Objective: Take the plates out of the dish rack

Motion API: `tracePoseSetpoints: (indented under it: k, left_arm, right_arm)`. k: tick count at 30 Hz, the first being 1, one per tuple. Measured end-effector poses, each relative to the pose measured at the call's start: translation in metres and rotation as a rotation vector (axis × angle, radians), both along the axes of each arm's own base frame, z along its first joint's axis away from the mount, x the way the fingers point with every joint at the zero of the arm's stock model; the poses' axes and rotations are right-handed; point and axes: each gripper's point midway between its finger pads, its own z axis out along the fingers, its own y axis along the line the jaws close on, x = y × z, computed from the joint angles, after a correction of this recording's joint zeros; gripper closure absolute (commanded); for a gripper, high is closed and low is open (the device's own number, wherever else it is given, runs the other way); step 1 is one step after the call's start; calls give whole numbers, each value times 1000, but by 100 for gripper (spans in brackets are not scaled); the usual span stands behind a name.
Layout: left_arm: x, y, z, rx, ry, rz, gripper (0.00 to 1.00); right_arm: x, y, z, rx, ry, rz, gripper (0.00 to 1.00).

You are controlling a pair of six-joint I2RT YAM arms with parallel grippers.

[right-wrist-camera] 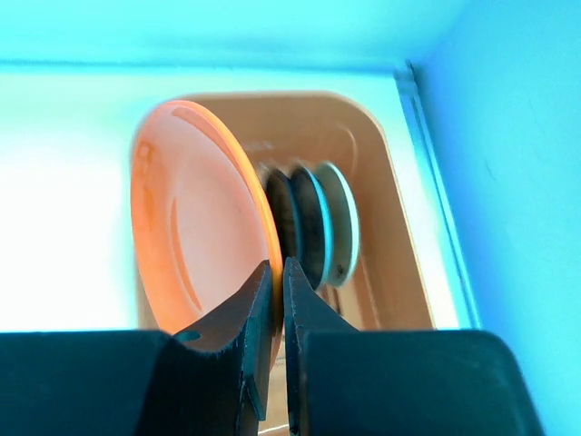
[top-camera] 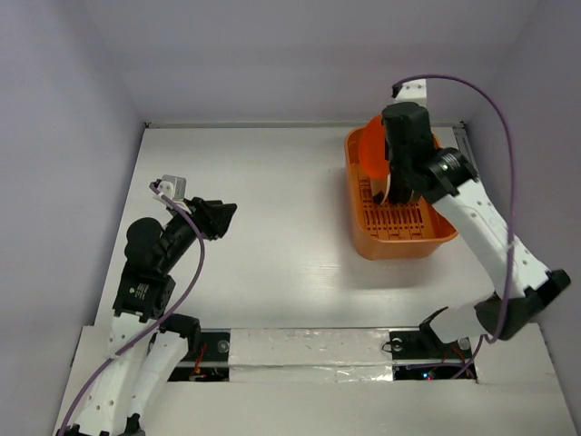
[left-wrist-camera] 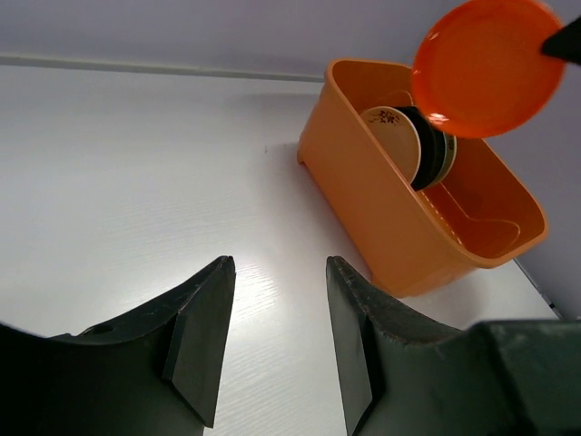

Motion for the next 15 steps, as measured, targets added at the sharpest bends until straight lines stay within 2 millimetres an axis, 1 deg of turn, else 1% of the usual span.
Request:
tracePoseSetpoints:
  k: [2, 4, 5, 6, 8, 10, 11, 13, 15]
  left_arm:
    - [1, 2, -2, 2, 6, 14, 59]
    - [2, 4, -3, 4, 12, 28, 58]
    - [3, 5, -3, 4, 13, 34, 58]
    - [3, 6, -3, 5, 15, 42, 58]
    - [5, 10, -3, 6, 16, 63, 56]
    - [7, 14, -3, 9, 20, 90, 51]
    - [8, 17, -3, 10, 23, 105, 48]
    - [10, 22, -3, 12, 28, 141, 42]
    - [11, 28, -2, 14, 33, 174, 39]
  right_arm:
    - [-15, 4, 24, 51, -67, 33, 100]
    - [-25, 17, 43, 120, -124, 102, 100]
    - [-26, 26, 47, 155, -144, 139, 100]
    - [-26, 39, 47, 189, -149, 187, 100]
    - [-22, 71, 43, 255, -154, 287, 100]
    - [-15, 111, 27, 317, -129, 390, 100]
    - [-10, 136, 15, 348, -106, 448, 100]
    - [1, 183, -21, 394, -31, 542, 100]
    - [7, 227, -65, 431, 69, 618, 100]
